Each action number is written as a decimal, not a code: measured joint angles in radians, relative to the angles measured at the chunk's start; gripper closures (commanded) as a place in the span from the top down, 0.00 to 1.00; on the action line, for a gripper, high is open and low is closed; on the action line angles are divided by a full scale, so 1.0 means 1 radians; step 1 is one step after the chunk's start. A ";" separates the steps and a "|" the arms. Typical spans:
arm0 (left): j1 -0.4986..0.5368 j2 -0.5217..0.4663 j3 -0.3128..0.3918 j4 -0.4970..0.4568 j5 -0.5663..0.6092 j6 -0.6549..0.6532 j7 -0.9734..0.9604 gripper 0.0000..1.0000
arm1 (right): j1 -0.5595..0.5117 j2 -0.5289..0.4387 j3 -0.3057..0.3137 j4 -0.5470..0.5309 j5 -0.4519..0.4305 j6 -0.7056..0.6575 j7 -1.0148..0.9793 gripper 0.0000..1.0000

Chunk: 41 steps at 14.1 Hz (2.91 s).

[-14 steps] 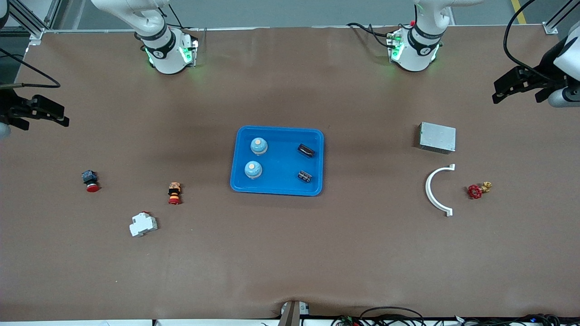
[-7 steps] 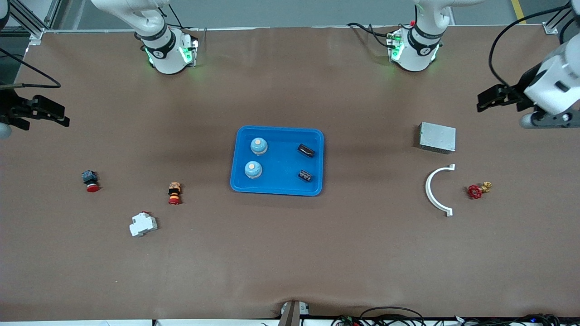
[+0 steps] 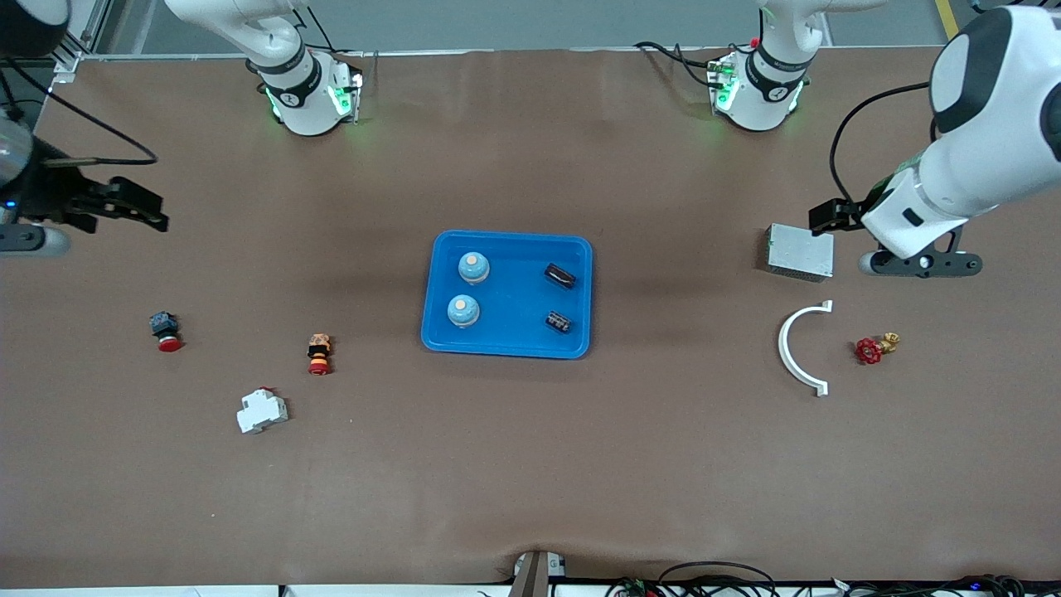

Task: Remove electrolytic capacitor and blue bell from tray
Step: 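Move the right gripper to a bell while the left gripper reaches a capacitor, then grasp a bell with the right gripper while the left gripper grasps a capacitor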

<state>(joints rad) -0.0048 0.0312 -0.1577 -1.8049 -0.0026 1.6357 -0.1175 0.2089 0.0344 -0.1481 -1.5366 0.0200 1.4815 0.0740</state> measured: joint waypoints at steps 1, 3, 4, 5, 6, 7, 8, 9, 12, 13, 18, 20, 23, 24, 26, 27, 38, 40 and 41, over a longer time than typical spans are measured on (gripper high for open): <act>-0.004 0.012 -0.014 -0.011 0.000 0.016 -0.034 1.00 | 0.029 0.000 0.001 0.000 0.000 0.000 0.033 1.00; -0.016 0.056 -0.060 -0.022 -0.001 0.060 -0.138 1.00 | 0.088 0.000 0.002 0.000 0.000 0.001 0.115 1.00; -0.026 0.082 -0.085 -0.024 -0.001 0.092 -0.200 1.00 | 0.119 0.000 0.002 0.000 0.000 0.005 0.161 1.00; -0.039 0.107 -0.108 -0.025 -0.001 0.128 -0.259 1.00 | 0.153 0.000 0.003 0.000 0.000 0.014 0.205 1.00; -0.054 0.129 -0.123 -0.025 -0.001 0.166 -0.306 1.00 | 0.187 0.000 0.004 -0.001 0.001 0.027 0.248 1.00; -0.072 0.148 -0.134 -0.025 -0.001 0.198 -0.351 1.00 | 0.223 0.002 0.004 -0.004 0.001 0.042 0.290 1.00; -0.092 0.165 -0.139 -0.025 -0.001 0.225 -0.392 1.00 | 0.260 0.009 0.005 -0.006 0.001 0.056 0.332 1.00; -0.114 0.179 -0.140 -0.025 -0.001 0.249 -0.427 1.00 | 0.296 0.023 0.006 -0.008 0.002 0.071 0.367 1.00; -0.163 0.212 -0.140 -0.025 -0.001 0.300 -0.512 1.00 | 0.363 0.105 0.006 -0.021 0.039 0.138 0.398 1.00; -0.175 0.222 -0.140 -0.025 -0.001 0.317 -0.544 1.00 | 0.375 0.143 0.006 -0.023 0.048 0.160 0.398 1.00; -0.255 0.296 -0.140 -0.026 0.004 0.428 -0.758 1.00 | 0.471 0.337 0.006 -0.020 0.052 0.290 0.398 1.00; -0.281 0.327 -0.140 -0.025 0.013 0.468 -0.839 1.00 | 0.484 0.376 0.006 -0.017 0.052 0.322 0.398 1.00; -0.324 0.374 -0.140 -0.025 0.015 0.548 -1.001 1.00 | 0.483 0.408 0.001 -0.016 0.052 0.329 0.397 1.00; -0.343 0.391 -0.140 -0.025 0.015 0.572 -1.068 1.00 | 0.485 0.419 0.001 -0.016 0.052 0.332 0.397 1.00; -0.378 0.426 -0.141 -0.025 0.024 0.598 -1.167 1.00 | 0.488 0.446 0.001 -0.015 0.052 0.375 0.397 1.00; -0.391 0.441 -0.140 -0.024 0.030 0.604 -1.201 1.00 | 0.489 0.461 0.001 -0.015 0.053 0.400 0.397 1.00; -0.508 0.612 -0.137 -0.006 0.156 0.799 -1.586 0.61 | 0.532 0.547 0.003 -0.184 0.195 0.768 0.407 1.00; -0.510 0.625 -0.137 -0.003 0.162 0.799 -1.601 0.41 | 0.534 0.554 0.002 -0.208 0.195 0.783 0.407 1.00; -0.512 0.630 -0.137 -0.003 0.162 0.799 -1.609 0.15 | 0.534 0.560 0.001 -0.213 0.195 0.783 0.407 1.00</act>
<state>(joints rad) -0.5171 0.6615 -0.2942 -1.8083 0.1599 2.4347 -1.7264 0.7431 0.5943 -0.1469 -1.7500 0.2155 2.2649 0.4815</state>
